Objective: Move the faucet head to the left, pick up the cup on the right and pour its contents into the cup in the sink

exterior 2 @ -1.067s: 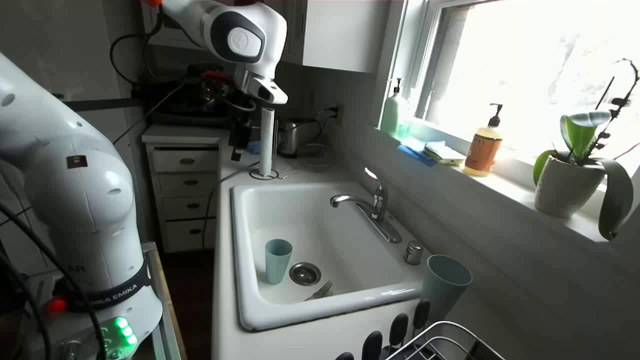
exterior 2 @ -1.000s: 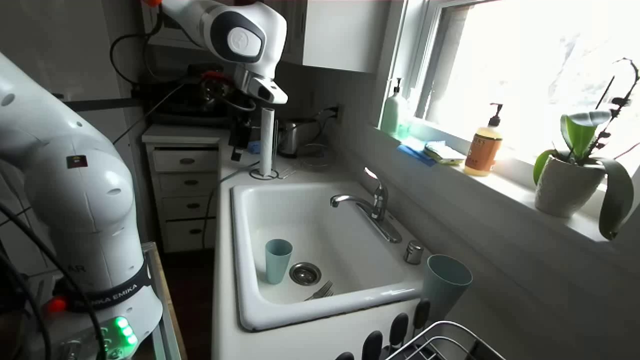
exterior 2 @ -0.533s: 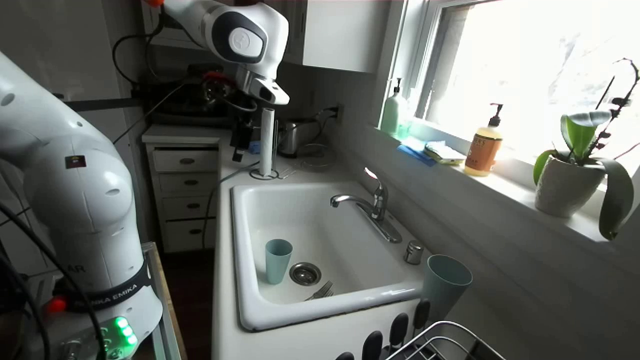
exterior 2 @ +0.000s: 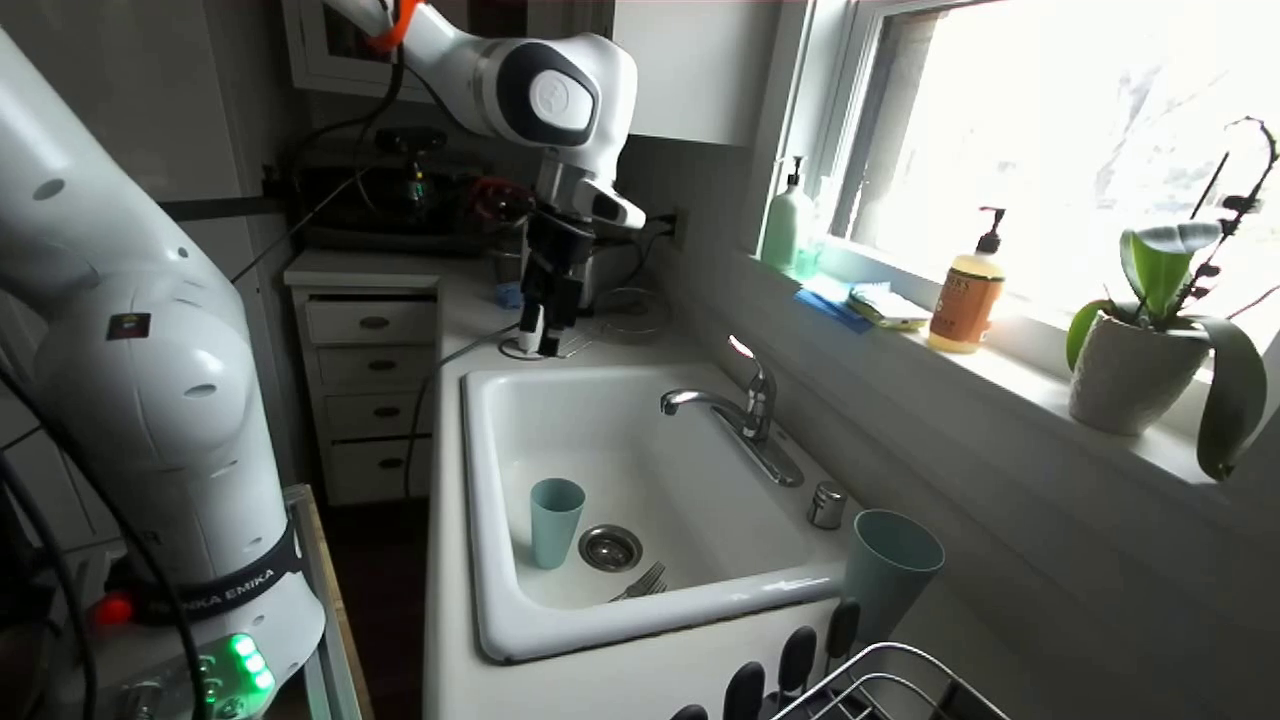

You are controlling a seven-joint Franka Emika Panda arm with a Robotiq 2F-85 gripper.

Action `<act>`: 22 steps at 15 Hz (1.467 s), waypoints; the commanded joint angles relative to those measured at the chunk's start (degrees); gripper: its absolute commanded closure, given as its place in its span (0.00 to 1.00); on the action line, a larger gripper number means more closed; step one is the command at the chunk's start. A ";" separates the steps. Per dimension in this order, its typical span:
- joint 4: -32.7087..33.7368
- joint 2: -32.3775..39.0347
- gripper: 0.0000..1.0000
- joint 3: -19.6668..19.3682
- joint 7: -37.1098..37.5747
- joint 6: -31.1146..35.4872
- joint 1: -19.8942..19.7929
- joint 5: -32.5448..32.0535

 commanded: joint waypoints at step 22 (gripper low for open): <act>16.55 23.62 0.00 -9.19 -14.34 4.51 -1.93 -15.39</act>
